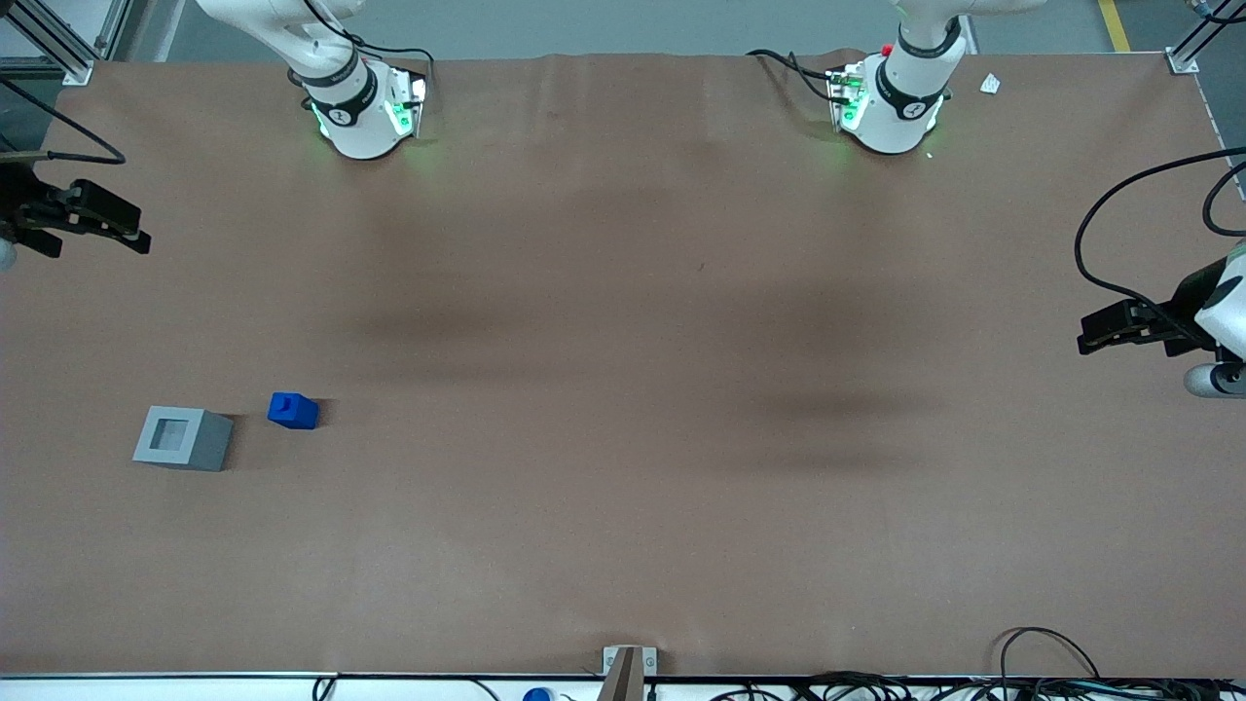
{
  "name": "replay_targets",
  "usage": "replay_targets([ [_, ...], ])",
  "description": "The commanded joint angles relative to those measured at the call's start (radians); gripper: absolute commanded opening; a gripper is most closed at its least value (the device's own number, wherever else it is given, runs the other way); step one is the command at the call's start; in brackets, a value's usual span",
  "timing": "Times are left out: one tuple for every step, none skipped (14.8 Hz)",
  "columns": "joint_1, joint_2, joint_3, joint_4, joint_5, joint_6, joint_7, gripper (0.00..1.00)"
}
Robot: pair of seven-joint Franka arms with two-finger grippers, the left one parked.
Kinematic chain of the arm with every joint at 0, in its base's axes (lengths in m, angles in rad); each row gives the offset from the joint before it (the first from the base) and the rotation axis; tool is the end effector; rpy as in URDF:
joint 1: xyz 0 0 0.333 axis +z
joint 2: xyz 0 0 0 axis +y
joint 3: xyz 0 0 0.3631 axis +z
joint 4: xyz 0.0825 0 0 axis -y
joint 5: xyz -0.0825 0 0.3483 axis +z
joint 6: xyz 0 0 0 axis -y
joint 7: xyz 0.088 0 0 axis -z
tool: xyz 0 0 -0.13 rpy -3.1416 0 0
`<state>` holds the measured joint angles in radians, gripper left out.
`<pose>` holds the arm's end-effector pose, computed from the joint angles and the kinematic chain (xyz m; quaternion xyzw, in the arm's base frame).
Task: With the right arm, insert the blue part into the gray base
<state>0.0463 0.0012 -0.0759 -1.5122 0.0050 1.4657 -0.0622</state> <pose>0.5074 -0.0143 0.6643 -0.9996 -0.0165 0.0237 0.0035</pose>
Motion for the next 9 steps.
replay_targets([
  [-0.010,-0.006,0.005,0.001,0.009,0.018,0.015,1.00],
  [-0.010,-0.006,0.005,0.003,0.006,0.018,0.015,1.00],
  [-0.010,-0.006,0.005,0.003,0.003,0.018,0.015,1.00],
  [-0.011,-0.006,0.005,0.003,0.003,0.016,0.015,1.00],
  [-0.011,-0.006,0.005,0.003,0.001,0.016,0.013,1.00],
  [-0.014,-0.006,0.005,0.003,0.001,0.016,0.009,1.00],
  [-0.026,-0.003,0.005,0.003,0.007,0.016,0.002,1.00],
  [-0.032,-0.004,0.005,0.003,0.013,0.016,0.004,1.00],
  [-0.031,-0.003,0.007,0.003,0.013,0.013,0.012,1.00],
])
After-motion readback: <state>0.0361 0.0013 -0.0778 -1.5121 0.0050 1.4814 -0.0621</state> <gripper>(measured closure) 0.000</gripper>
